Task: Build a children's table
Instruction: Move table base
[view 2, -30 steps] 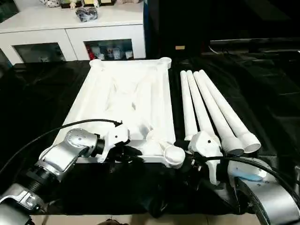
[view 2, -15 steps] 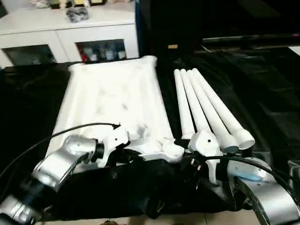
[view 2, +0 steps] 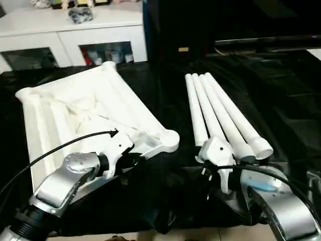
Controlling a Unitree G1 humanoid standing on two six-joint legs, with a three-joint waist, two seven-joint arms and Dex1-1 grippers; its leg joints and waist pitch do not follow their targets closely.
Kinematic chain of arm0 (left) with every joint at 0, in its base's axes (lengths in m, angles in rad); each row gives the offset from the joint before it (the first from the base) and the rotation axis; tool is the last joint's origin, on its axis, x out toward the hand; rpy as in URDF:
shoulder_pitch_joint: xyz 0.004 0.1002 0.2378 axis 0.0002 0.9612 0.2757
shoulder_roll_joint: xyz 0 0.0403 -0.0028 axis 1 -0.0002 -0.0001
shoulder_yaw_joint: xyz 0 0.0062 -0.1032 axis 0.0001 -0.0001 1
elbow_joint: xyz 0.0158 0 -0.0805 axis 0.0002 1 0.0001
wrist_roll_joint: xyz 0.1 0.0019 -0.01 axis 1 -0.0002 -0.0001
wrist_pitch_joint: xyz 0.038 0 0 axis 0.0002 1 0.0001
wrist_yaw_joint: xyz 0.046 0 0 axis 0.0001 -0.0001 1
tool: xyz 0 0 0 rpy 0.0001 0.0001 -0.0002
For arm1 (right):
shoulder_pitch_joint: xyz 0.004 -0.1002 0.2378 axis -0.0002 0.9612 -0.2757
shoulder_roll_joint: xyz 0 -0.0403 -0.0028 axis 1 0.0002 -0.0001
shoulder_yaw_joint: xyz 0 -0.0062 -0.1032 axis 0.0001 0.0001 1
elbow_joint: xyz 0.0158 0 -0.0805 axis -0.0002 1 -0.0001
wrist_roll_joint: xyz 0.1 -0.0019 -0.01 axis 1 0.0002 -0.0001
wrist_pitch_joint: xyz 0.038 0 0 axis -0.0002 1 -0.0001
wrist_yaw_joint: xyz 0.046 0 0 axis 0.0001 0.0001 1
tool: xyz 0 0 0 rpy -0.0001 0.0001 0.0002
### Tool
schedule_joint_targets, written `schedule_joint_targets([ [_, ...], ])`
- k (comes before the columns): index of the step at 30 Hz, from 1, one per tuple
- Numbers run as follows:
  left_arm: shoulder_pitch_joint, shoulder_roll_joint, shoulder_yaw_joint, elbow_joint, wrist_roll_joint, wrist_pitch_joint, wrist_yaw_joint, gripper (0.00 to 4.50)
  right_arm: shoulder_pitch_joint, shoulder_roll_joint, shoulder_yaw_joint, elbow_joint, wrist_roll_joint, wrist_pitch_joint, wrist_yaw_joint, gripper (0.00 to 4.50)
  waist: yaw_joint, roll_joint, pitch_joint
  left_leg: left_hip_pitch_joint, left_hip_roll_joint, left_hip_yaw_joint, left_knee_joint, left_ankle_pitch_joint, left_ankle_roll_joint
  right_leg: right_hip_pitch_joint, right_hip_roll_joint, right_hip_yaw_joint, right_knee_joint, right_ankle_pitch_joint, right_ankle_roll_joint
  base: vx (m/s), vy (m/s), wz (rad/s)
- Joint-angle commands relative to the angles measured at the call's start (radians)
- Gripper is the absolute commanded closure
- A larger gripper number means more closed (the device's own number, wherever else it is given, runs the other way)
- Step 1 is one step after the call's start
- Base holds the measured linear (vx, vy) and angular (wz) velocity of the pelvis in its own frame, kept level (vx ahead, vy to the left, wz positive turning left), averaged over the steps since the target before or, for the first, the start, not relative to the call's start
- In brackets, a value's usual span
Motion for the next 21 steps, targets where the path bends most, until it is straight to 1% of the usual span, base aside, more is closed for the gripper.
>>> schedule_joint_targets([
  [1,0.005,0.006,-0.017,0.006,0.016,-0.064,0.000,4.46,-0.006,0.001,0.007,0.006,-0.014,-0.011,-0.003,0.00,0.007,-0.026,-0.048,0.009,0.090,-0.050,-0.074,-0.205,0.098,0.029,-0.098,0.049,-0.094,-0.249,-0.188,0.000,0.000,0.00],
  [3,0.002,0.027,-0.053,0.032,0.039,-0.201,-0.022,4.46,-0.007,0.003,0.008,0.006,-0.015,-0.011,-0.006,0.00,0.010,-0.027,-0.048,0.008,0.089,-0.048,-0.073,-0.212,0.100,0.030,-0.098,0.050,-0.095,-0.255,-0.180,0.000,0.000,0.00],
  [4,0.002,0.027,-0.053,0.032,0.039,-0.201,-0.022,4.46,-0.007,0.003,0.008,0.006,-0.015,-0.011,-0.006,0.00,0.011,-0.027,-0.048,0.009,0.089,-0.049,-0.074,-0.214,0.100,0.029,-0.099,0.050,-0.095,-0.260,-0.178,0.000,0.000,0.00],
  [5,-0.003,0.036,-0.067,0.056,0.050,-0.235,-0.028,4.46,-0.006,0.004,0.010,0.004,-0.016,-0.011,-0.008,0.00,0.015,-0.023,-0.048,0.012,0.090,-0.048,-0.074,-0.215,0.095,0.028,-0.099,0.050,-0.094,-0.265,-0.177,0.000,0.000,0.00],
  [7,-0.015,0.049,-0.081,0.096,0.069,-0.271,-0.034,4.46,-0.005,0.006,0.013,0.002,-0.015,-0.011,-0.010,0.00,0.019,-0.024,-0.047,0.013,0.090,-0.048,-0.074,-0.223,0.090,0.026,-0.099,0.051,-0.097,-0.288,-0.168,0.000,0.000,0.00],
  [8,-0.025,0.059,-0.088,0.126,0.080,-0.298,-0.043,4.46,-0.004,0.006,0.015,0.002,-0.015,-0.011,-0.011,0.00,0.022,-0.022,-0.046,0.016,0.089,-0.046,-0.075,-0.234,0.086,0.022,-0.097,0.051,-0.102,-0.309,-0.161,0.000,0.000,0.00],
  [9,-0.029,0.064,-0.089,0.139,0.082,-0.316,-0.051,4.46,-0.004,0.007,0.016,0.001,-0.015,-0.012,-0.012,0.00,0.024,-0.021,-0.048,0.018,0.089,-0.046,-0.074,-0.235,0.081,0.022,-0.098,0.052,-0.100,-0.313,-0.159,0.000,0.000,0.00],
  [10,-0.034,0.069,-0.089,0.151,0.082,-0.333,-0.059,4.46,-0.003,0.008,0.017,-0.001,-0.014,-0.011,-0.014,0.00,0.025,-0.021,-0.046,0.018,0.088,-0.045,-0.075,-0.246,0.074,0.020,-0.098,0.053,-0.101,-0.333,-0.155,0.000,0.000,0.00],
  [11,-0.037,0.074,-0.087,0.160,0.081,-0.344,-0.068,4.46,0.000,0.009,0.017,-0.005,-0.013,-0.010,-0.014,0.00,0.024,-0.020,-0.046,0.016,0.088,-0.047,-0.076,-0.252,0.068,0.022,-0.100,0.052,-0.102,-0.356,-0.149,0.000,0.000,0.00],
  [12,-0.044,0.084,-0.088,0.173,0.084,-0.358,-0.078,4.46,0.002,0.011,0.016,-0.009,-0.013,-0.008,-0.013,0.00,0.023,-0.017,-0.046,0.016,0.089,-0.048,-0.079,-0.259,0.061,0.021,-0.099,0.051,-0.101,-0.359,-0.148,0.000,0.000,0.00],
  [13,-0.046,0.088,-0.089,0.179,0.088,-0.363,-0.080,4.46,0.004,0.012,0.016,-0.010,-0.013,-0.008,-0.013,0.00,0.023,-0.018,-0.046,0.016,0.089,-0.049,-0.079,-0.265,0.059,0.020,-0.098,0.051,-0.102,-0.364,-0.146,0.000,0.000,0.00],
  [14,-0.049,0.094,-0.089,0.186,0.092,-0.371,-0.080,4.46,0.005,0.013,0.015,-0.011,-0.014,-0.008,-0.013,0.00,0.022,-0.017,-0.046,0.016,0.090,-0.050,-0.080,-0.272,0.054,0.021,-0.100,0.052,-0.100,-0.366,-0.147,0.000,0.000,0.00],
  [17,-0.059,0.107,-0.084,0.225,0.110,-0.403,-0.059,4.46,0.009,0.016,0.015,-0.015,-0.010,-0.005,-0.014,0.00,0.020,-0.017,-0.047,0.016,0.090,-0.051,-0.081,-0.275,0.051,0.022,-0.100,0.052,-0.099,-0.351,-0.148,0.000,0.000,0.00],
  [19,-0.061,0.107,-0.078,0.236,0.106,-0.404,-0.061,3.91,0.008,0.017,0.015,-0.017,-0.008,-0.004,-0.014,0.00,0.019,-0.016,-0.047,0.016,0.090,-0.051,-0.081,-0.277,0.049,0.022,-0.102,0.053,-0.099,-0.350,-0.151,0.000,0.000,0.00],
  [21,-0.048,0.115,-0.045,0.207,0.059,-0.389,-0.096,3.87,0.005,0.019,0.013,-0.021,0.005,0.004,-0.014,0.00,0.019,-0.019,-0.048,0.015,0.090,-0.050,-0.080,-0.267,0.052,0.022,-0.102,0.053,-0.098,-0.341,-0.154,0.000,0.000,0.00],
])
